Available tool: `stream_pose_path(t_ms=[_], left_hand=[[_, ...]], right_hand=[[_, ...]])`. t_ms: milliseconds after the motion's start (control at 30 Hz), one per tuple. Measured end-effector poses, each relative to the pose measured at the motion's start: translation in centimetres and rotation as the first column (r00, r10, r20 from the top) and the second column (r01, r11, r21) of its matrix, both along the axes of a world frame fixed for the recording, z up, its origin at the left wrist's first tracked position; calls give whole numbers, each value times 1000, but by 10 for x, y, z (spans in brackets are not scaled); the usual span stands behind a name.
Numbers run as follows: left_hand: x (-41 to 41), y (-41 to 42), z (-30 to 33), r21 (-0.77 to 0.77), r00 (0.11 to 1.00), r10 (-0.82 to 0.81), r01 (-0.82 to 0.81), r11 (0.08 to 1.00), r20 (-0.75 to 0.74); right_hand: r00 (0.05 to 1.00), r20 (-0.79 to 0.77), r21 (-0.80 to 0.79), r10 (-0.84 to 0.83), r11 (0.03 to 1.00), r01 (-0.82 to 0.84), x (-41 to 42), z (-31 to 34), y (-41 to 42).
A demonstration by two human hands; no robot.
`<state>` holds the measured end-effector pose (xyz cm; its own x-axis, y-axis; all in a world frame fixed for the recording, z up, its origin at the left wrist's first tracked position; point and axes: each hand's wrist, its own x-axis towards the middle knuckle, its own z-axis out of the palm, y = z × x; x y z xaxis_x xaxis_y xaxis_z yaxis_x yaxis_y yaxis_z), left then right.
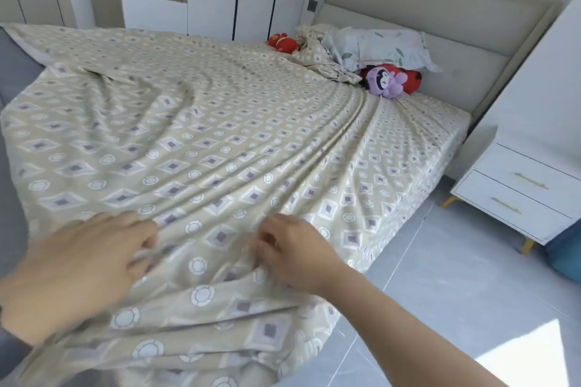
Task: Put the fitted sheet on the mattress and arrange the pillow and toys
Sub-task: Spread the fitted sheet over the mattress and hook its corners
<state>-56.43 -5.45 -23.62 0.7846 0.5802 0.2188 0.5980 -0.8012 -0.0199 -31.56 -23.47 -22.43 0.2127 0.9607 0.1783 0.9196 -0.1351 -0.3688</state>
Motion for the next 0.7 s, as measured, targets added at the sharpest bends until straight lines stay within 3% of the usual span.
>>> stream_pose_path(t_ms=[67, 100, 167, 267, 367, 400, 500, 567, 700], left_hand=[[23, -47, 9, -169, 982, -188, 188, 968, 16], [34, -69, 13, -249, 968, -249, 246, 937, 18], [45, -107, 24, -361, 946, -322, 316, 878, 46], [48, -132, 18, -384, 920, -392, 363, 849, 3], [53, -133, 9, -347, 912, -410, 392, 852, 25], [54, -133, 7, -328, 902, -431, 413, 850, 17], [58, -131, 5, -284, 844, -535, 510, 812, -15], [59, -138, 8, -320, 794, -607, 563, 762, -49], [63, -164, -4, -416, 678, -720, 618, 667, -148]], right_hand=[[926, 76, -82, -370, 923, 375, 53, -7, -11], [840, 81, -162, -537, 824, 543, 76, -9, -19], [677, 75, -292, -732, 633, 717, 110, -8, -36], [615, 39, -412, -788, 548, 728, 132, -6, -56], [466, -335, -507, -819, 574, 644, 135, -12, -59], [441, -386, -493, -810, 585, 644, 135, -13, -59], [416, -399, -467, -817, 572, 675, 135, -5, -66], [392, -362, -535, -845, 533, 655, 132, -1, -76], [491, -59, -736, -869, 370, 567, 134, -11, -97]])
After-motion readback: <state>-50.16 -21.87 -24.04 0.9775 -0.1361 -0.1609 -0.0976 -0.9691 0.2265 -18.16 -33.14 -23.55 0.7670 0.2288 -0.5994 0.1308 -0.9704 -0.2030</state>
